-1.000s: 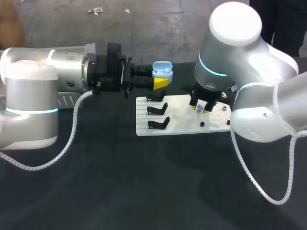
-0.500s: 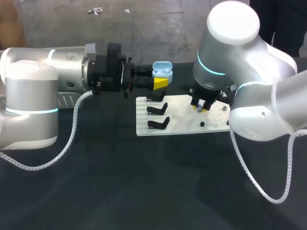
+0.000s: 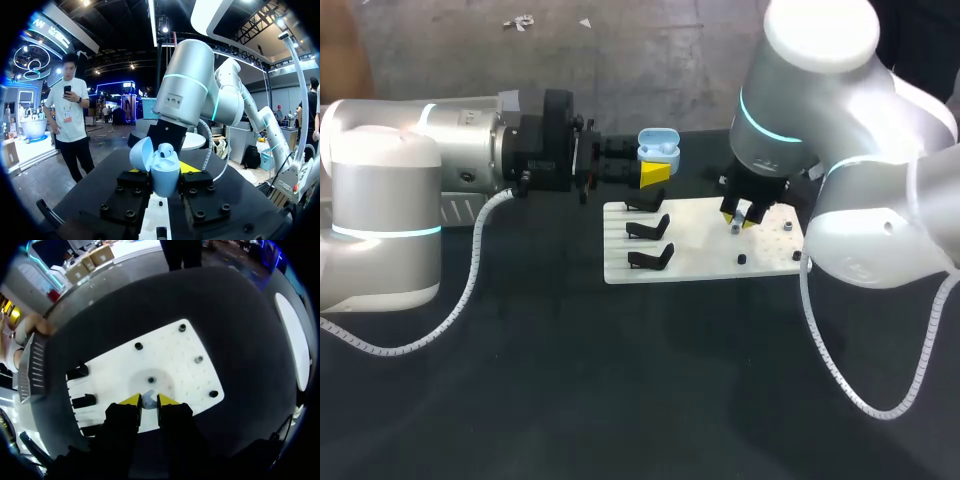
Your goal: Pick up each earbud case from the left stands, insert the matching earbuds, close the lid, and place the case in the box.
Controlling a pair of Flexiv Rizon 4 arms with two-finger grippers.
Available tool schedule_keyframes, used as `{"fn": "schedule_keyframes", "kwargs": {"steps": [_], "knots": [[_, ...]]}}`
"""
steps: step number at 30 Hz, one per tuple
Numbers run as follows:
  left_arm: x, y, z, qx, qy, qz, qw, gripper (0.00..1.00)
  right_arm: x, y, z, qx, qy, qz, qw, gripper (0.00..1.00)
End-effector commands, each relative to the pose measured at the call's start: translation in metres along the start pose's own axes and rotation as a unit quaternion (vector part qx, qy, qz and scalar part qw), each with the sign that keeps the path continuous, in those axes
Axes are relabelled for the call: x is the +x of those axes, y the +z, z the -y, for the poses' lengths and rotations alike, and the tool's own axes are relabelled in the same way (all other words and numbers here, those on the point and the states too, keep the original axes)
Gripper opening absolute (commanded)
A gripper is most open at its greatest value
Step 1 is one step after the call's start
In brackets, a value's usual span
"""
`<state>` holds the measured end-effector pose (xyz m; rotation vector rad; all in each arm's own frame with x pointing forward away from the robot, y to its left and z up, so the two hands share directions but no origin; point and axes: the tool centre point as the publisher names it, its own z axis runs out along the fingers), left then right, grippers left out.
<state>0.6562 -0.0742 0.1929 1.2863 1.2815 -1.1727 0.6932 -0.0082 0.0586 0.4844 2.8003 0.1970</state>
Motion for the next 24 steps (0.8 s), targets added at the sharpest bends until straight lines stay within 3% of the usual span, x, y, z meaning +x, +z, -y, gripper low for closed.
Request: {"fn": "schedule_keyframes", "kwargs": {"steps": [1,11,24], "knots": [[0.001,0.0,0.001,-0.002,0.002,0.003,1.0,0.0,0.011,-0.023,0.008,-0.005,-0.01,-0.017,1.0,0.0],[0.001,0.0,0.001,-0.002,0.002,0.003,1.0,0.0,0.043,-0.067,0.007,-0.021,-0.046,-0.066,0.997,0.0],[0.001,0.0,0.001,-0.002,0.002,0.003,1.0,0.0,0.07,-0.127,-0.017,-0.051,-0.121,-0.105,0.986,0.0]]}}
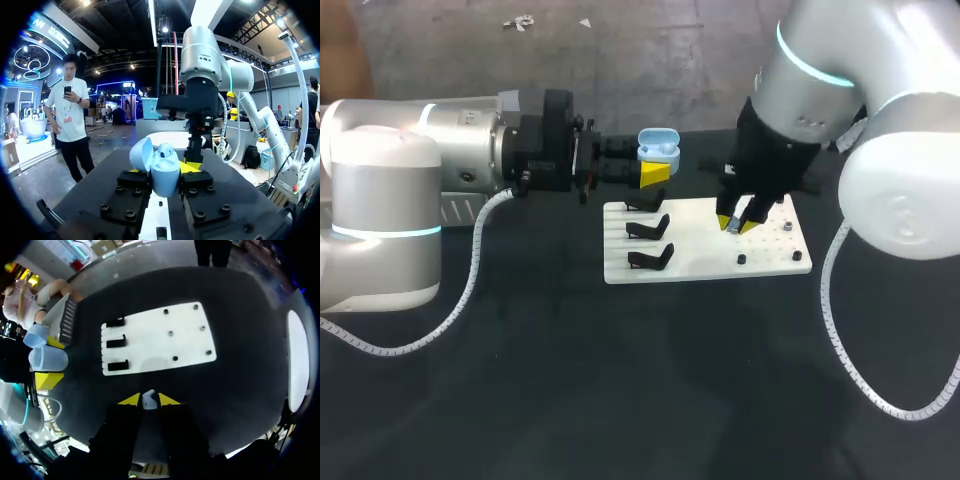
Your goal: Pick up each earbud case from the left stands, insert the matching earbuds, close the lid, and place the case in the box.
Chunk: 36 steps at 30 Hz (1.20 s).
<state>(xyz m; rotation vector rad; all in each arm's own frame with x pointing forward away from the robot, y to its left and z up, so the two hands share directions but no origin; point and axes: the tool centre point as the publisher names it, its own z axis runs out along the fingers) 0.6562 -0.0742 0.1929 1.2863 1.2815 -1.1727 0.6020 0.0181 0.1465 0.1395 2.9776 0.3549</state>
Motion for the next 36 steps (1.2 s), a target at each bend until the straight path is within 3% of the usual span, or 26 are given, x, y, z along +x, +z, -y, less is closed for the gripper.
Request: {"fn": "schedule_keyframes", "kwargs": {"steps": [1,19,30,36], "knots": [[0.001,0.0,0.001,-0.002,0.002,0.003,1.0,0.0,0.004,-0.021,-0.011,0.0,-0.019,-0.012,1.0,0.0],[0.001,0.0,0.001,-0.002,0.002,0.003,1.0,0.0,0.004,-0.06,-0.056,-0.015,-0.134,-0.029,0.99,0.0],[0.001,0.0,0.001,-0.002,0.002,0.003,1.0,0.0,-0.013,-0.092,-0.084,-0.021,-0.204,0.0,0.979,0.0],[0.001,0.0,0.001,-0.002,0.002,0.003,1.0,0.0,-0.024,-0.095,-0.096,-0.021,-0.229,0.013,0.973,0.0]]}}
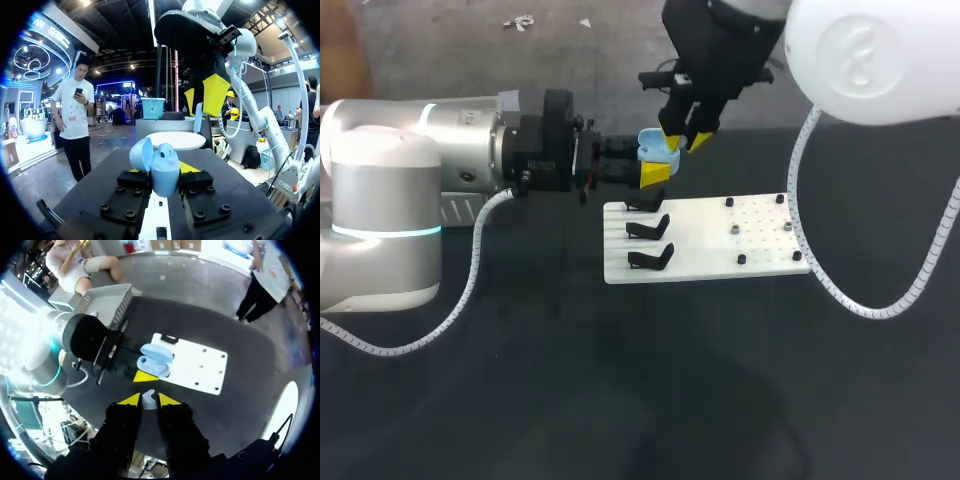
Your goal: Pick up each earbud case from the left stands, insert the matching earbuds, close the lid, and place the case in the box.
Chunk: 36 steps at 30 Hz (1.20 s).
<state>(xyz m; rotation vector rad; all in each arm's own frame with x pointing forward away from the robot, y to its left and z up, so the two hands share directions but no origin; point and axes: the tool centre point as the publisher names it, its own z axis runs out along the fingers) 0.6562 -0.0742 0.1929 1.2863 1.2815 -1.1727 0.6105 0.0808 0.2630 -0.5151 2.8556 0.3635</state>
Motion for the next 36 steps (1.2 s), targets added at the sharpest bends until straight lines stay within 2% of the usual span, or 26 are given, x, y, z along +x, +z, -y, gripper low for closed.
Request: {"fn": "schedule_keyframes", "kwargs": {"steps": [1,4,10,36], "knots": [[0.001,0.0,0.001,-0.002,0.002,0.003,1.0,0.0,-0.012,0.003,-0.004,0.007,-0.013,0.002,1.0,0.0],[0.001,0.0,0.001,-0.002,0.002,0.003,1.0,0.0,-0.022,0.006,-0.005,0.015,-0.027,0.022,0.999,0.0],[0.001,0.0,0.001,-0.002,0.002,0.003,1.0,0.0,-0.031,0.009,-0.005,0.017,-0.046,0.023,0.999,0.0],[0.001,0.0,0.001,-0.002,0.002,0.003,1.0,0.0,-0.035,0.03,-0.008,0.029,-0.072,0.008,0.997,0.0]]}}
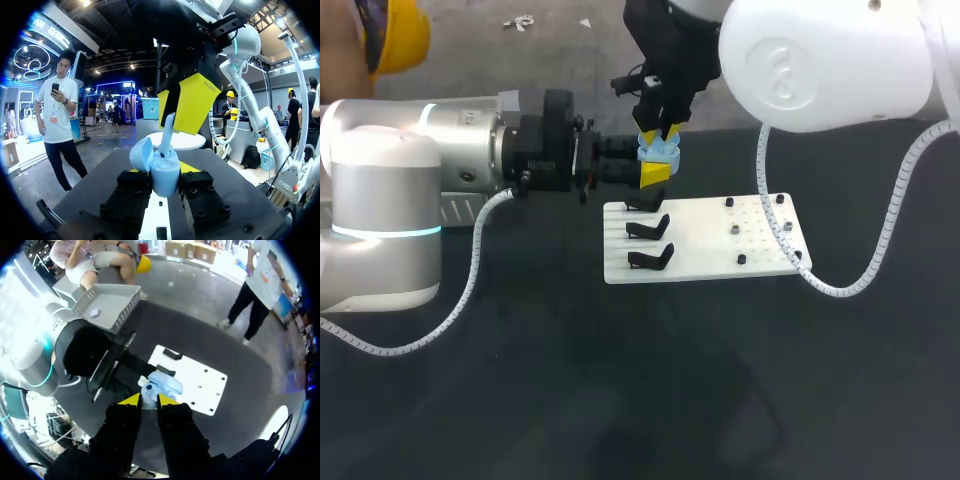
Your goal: Pick up each earbud case from the left stands, insert the matching earbuds, close the lid, and place the case in the box.
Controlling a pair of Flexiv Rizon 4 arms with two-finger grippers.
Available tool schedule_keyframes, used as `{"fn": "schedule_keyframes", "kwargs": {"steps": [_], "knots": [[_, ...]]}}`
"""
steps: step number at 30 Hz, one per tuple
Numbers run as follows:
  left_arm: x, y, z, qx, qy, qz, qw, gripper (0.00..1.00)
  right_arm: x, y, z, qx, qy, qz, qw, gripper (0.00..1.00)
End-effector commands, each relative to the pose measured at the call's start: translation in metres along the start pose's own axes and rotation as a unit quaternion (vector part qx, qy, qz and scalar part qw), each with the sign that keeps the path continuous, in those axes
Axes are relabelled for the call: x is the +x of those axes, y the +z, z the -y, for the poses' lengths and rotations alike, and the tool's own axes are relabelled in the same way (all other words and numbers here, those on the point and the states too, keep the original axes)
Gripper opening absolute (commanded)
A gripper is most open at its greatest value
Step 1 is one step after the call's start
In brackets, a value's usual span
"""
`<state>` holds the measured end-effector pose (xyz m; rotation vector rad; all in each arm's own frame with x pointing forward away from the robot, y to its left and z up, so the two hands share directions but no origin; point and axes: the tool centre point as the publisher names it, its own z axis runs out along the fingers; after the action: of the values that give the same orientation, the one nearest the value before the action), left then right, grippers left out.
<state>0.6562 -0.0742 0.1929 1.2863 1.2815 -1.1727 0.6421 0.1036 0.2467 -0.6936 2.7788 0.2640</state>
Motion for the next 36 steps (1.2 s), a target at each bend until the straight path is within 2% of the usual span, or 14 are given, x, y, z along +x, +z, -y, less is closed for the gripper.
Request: {"fn": "schedule_keyframes", "kwargs": {"steps": [1,36], "knots": [[0.001,0.0,0.001,-0.002,0.002,0.003,1.0,0.0,-0.003,0.003,-0.002,0.002,-0.002,-0.003,1.0,0.0],[0.001,0.0,0.001,-0.002,0.002,0.003,1.0,0.0,-0.006,0.014,-0.003,0.008,-0.007,-0.016,1.0,0.0]]}}
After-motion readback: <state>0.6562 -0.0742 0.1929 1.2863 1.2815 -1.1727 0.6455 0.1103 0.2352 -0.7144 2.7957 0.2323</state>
